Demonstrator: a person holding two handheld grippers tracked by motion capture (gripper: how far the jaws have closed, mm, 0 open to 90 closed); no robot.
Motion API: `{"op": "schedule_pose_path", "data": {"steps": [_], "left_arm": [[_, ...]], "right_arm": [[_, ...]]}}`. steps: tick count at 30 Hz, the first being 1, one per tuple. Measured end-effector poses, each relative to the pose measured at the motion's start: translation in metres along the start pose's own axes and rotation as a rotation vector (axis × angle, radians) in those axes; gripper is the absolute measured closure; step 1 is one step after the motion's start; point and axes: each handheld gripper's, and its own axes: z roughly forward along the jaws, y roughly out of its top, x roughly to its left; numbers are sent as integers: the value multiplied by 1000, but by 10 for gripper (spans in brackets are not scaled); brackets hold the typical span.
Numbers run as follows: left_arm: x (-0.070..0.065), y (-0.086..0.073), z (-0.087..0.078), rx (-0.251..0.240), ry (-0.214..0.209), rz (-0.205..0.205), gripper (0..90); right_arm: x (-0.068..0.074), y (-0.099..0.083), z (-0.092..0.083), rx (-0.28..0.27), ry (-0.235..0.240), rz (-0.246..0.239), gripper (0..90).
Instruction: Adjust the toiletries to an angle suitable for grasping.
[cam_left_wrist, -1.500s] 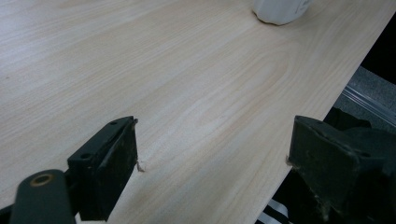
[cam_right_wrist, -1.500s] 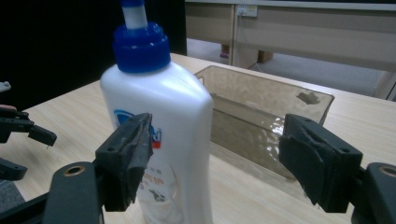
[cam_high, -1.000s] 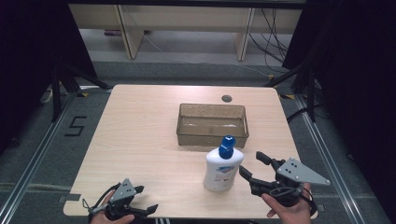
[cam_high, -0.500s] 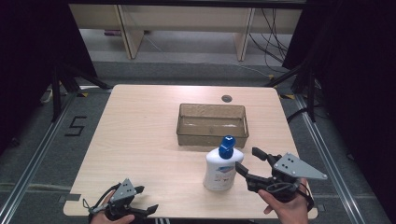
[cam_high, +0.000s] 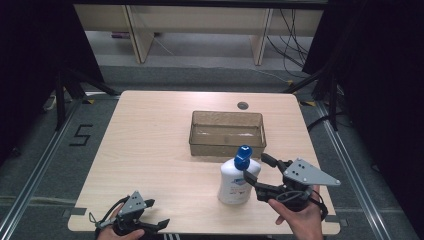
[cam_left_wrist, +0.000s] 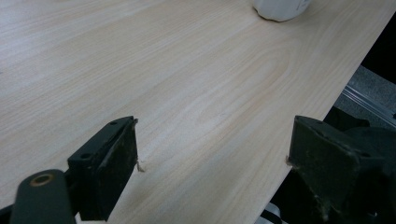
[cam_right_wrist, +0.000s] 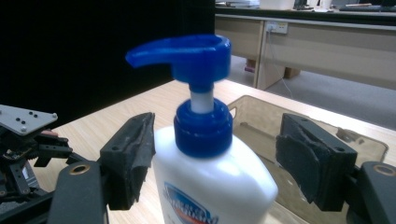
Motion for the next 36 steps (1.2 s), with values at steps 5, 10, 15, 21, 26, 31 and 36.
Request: {"op": "schedule_pose_path", "data": {"steps": [5,10,15,21,26,31,36], "left_arm": [[0,1,0,5,0,-1,152],[0,1,2,4,-1,-11,152],[2,1,2,7,-1,-12,152],[1,1,2,-6,-5,-6,152],[-1,1,0,1,-14,-9,152],[0,2,0,3,-16,-1,152],[-1,2,1,-2,-17,-6,152]], "right_arm": [[-1,2,7,-21,6,-30,300],[-2,5,13,-23,17,-36,317],[3,10,25,-39,45,-38,336],[5,11,30,-24,56,-29,377],[2,11,34,-45,53,-44,433],[1,10,36,-37,49,-50,463],[0,8,36,-46,57,-29,526]]}}
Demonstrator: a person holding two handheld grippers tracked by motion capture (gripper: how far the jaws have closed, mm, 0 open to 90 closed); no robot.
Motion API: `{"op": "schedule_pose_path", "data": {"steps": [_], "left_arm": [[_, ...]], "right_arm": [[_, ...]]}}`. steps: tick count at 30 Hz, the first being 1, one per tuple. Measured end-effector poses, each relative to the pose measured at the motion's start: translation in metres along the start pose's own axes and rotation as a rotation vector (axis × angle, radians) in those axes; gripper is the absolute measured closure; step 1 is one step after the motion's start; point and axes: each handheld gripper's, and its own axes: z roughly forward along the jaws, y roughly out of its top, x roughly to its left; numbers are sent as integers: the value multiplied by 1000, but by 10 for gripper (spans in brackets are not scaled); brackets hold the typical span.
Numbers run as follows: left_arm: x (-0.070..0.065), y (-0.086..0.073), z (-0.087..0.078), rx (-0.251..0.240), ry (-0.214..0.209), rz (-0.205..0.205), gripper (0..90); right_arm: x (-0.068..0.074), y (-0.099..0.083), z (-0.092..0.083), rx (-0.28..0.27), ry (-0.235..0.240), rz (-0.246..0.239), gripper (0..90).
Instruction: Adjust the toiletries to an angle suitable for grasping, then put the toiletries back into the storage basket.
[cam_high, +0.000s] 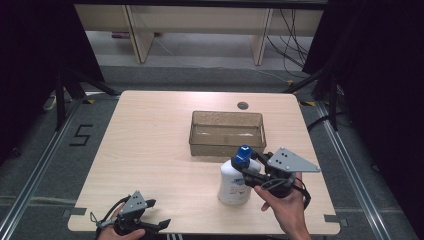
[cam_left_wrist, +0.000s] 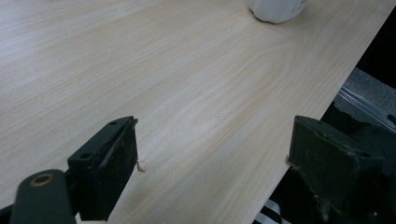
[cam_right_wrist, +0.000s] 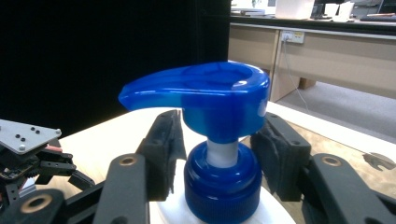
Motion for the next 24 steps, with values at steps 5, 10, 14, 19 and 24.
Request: {"op": "schedule_pose_path", "data": {"steps": [5,10,14,19,24], "left_arm": [[0,1,1,2,-5,-3,152],[0,1,2,0,-7,-1,152],[1,1,1,7,-4,7,152],[0,1,1,0,-1,2,152],[-1,0,1,2,7,12,152]], "right_arm": [[-1,0,-2,1,-23,-24,575],[0,0,-4,-18,-17,-11,605],[2,1,-4,-13,-13,-6,616],[0,4,-3,-16,-17,-69,620],[-1,11,2,-31,-17,-77,619]]}}
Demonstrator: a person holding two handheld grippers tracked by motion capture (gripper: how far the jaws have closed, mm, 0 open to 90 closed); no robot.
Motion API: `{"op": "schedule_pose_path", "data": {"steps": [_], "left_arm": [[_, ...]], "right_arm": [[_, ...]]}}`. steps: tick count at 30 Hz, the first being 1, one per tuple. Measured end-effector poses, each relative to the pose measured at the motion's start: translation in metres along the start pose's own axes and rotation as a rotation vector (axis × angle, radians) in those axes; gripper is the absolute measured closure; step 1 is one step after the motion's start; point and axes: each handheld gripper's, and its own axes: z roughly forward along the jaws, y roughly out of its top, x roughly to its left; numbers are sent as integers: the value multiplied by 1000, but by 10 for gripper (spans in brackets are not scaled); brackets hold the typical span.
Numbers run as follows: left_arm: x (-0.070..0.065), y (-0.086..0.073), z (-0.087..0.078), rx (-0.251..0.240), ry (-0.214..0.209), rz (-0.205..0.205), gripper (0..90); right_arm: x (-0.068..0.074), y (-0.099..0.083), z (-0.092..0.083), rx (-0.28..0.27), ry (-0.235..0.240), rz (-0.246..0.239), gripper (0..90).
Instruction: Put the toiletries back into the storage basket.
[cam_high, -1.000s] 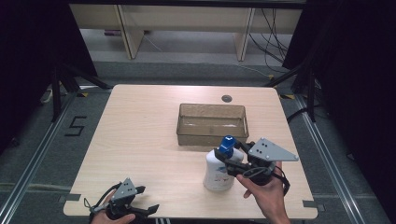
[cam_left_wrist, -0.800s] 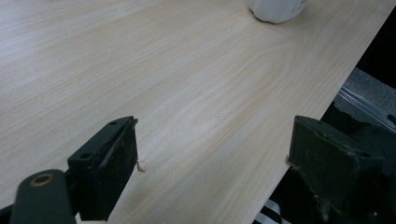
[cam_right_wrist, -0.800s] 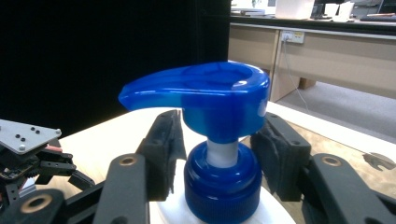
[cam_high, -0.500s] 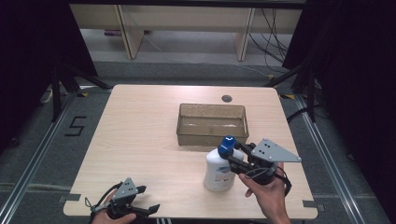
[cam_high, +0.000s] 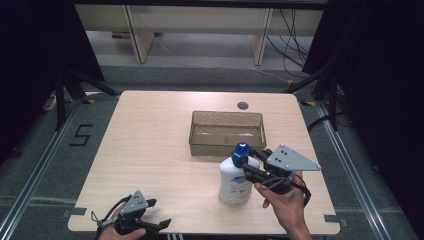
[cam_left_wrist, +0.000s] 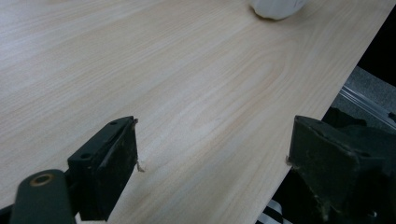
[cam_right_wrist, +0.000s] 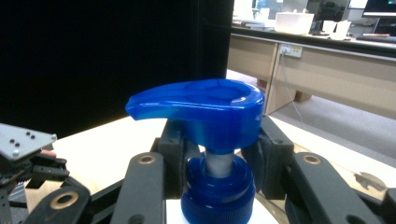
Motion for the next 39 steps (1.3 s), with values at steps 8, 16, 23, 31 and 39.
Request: {"op": "schedule_pose_path", "data": {"steps": [8,16,23,31,39], "left_arm": [[2,-2,-2,-7,8,-10,152],[3,-2,-1,-6,5,-10,152],[5,-2,-2,23,20,11,152],[3,-3,-1,-3,5,-14,152],[3,-2,-2,1,6,-22,152]], "right_arm": [[-1,22,-1,-50,3,-10,619],[-13,35,4,-78,12,34,619],[-31,48,11,-93,-26,57,619],[-44,61,15,-92,-45,66,619],[-53,70,17,-100,-55,72,619]]}}
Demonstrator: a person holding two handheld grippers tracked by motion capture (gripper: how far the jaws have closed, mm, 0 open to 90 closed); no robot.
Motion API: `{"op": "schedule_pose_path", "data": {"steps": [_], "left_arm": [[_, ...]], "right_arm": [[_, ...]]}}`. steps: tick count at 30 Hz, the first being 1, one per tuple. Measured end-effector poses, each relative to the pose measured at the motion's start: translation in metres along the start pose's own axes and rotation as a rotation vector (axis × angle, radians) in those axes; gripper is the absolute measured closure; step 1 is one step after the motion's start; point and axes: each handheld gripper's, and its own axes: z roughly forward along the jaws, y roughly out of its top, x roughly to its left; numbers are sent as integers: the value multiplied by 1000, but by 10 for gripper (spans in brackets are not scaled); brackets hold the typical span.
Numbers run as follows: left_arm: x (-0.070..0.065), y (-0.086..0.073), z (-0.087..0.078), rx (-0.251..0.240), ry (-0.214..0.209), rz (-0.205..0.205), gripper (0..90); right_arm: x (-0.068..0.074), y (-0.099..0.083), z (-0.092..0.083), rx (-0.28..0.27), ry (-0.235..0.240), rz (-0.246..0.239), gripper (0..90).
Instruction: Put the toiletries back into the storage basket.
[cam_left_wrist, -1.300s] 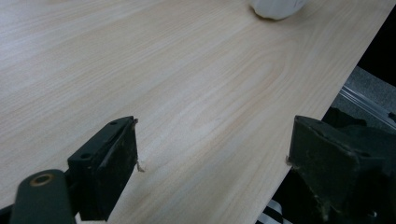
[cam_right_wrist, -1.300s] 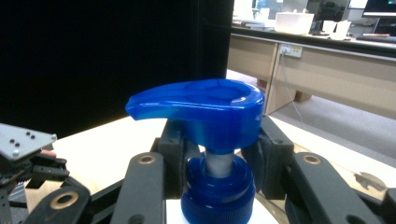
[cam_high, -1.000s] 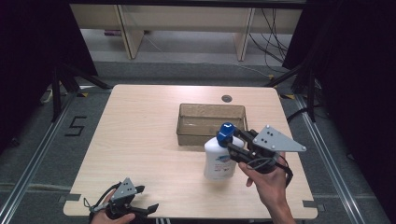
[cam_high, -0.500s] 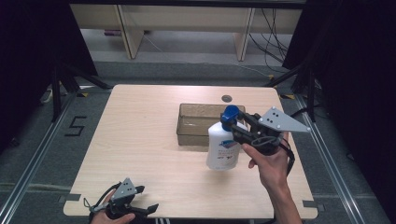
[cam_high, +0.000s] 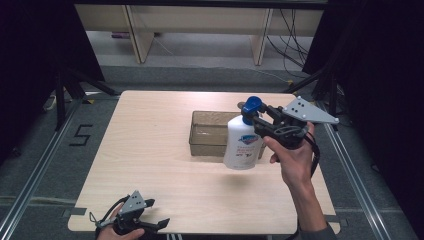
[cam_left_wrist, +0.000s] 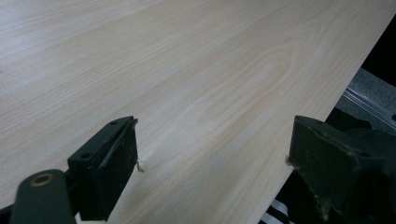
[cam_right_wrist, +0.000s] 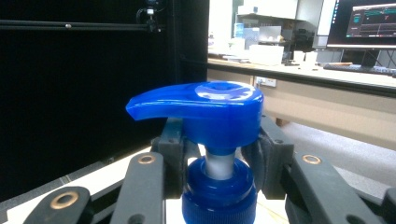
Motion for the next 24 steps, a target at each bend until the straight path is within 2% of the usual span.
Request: {"op": "schedule_pose_path", "data": {"steps": [2,3,4,6,8,9,12,14,16,24], "left_arm": [[0,0,0,-1,2,-2,152],[0,0,0,2,0,1,152],[0,0,0,3,3,12,152],[0,0,0,3,1,6,152],[0,0,0,-2,1,4,152],[0,0,0,-5,0,5,152],[0,0,0,1,-1,9,152],[0,0,0,0,-2,11,152],[0,0,0,-5,-3,10,152],[2,1,-1,17,1,22,152]], "right_arm": [[-2,1,0,-6,-7,-15,619],[-1,2,1,1,-1,7,618],[-3,5,1,-1,-2,-1,618],[-5,8,1,-12,-10,-15,619],[-4,9,0,-3,-14,-1,619],[-5,10,0,-11,-18,-21,619],[-7,14,2,-10,-26,-25,619],[-9,16,3,-4,-22,-9,619],[-12,18,4,-5,-33,-28,619],[-22,24,11,-11,-47,3,618]]}}
